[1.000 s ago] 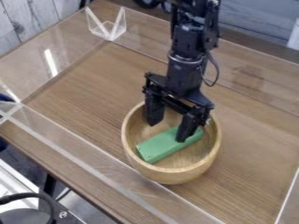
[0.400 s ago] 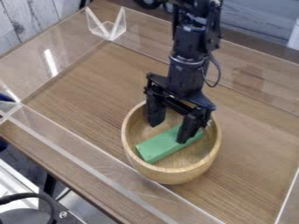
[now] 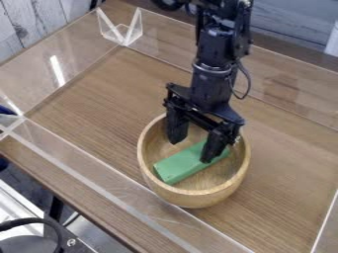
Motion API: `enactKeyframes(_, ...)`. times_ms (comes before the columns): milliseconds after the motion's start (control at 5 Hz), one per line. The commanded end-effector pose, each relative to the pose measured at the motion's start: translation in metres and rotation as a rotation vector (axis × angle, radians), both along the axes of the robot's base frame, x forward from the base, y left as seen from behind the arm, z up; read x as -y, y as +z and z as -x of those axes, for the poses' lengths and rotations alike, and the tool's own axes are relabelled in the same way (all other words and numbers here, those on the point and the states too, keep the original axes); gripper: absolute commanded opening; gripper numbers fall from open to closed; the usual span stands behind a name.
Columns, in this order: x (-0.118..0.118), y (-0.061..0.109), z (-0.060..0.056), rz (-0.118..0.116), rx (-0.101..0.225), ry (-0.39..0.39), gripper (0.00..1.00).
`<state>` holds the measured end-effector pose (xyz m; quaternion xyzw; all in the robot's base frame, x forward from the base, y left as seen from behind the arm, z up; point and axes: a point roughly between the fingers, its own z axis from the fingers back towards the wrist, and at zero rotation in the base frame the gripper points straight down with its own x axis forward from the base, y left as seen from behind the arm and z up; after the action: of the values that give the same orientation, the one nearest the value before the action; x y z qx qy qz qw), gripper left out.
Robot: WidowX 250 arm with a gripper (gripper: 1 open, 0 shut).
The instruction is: Remove the green block from inside the brown bowl and put it on the table
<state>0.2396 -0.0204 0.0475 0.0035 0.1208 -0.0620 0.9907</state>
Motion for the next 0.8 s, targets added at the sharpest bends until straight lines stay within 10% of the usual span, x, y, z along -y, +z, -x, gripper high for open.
enactKeyframes(0, 0.0024, 0.0192, -0.0091, 0.008, 0.079, -0.018, 1.00)
enactKeyframes(600, 0.0035, 0.0190, -0.0072, 0.014, 0.079, -0.031, 1.00)
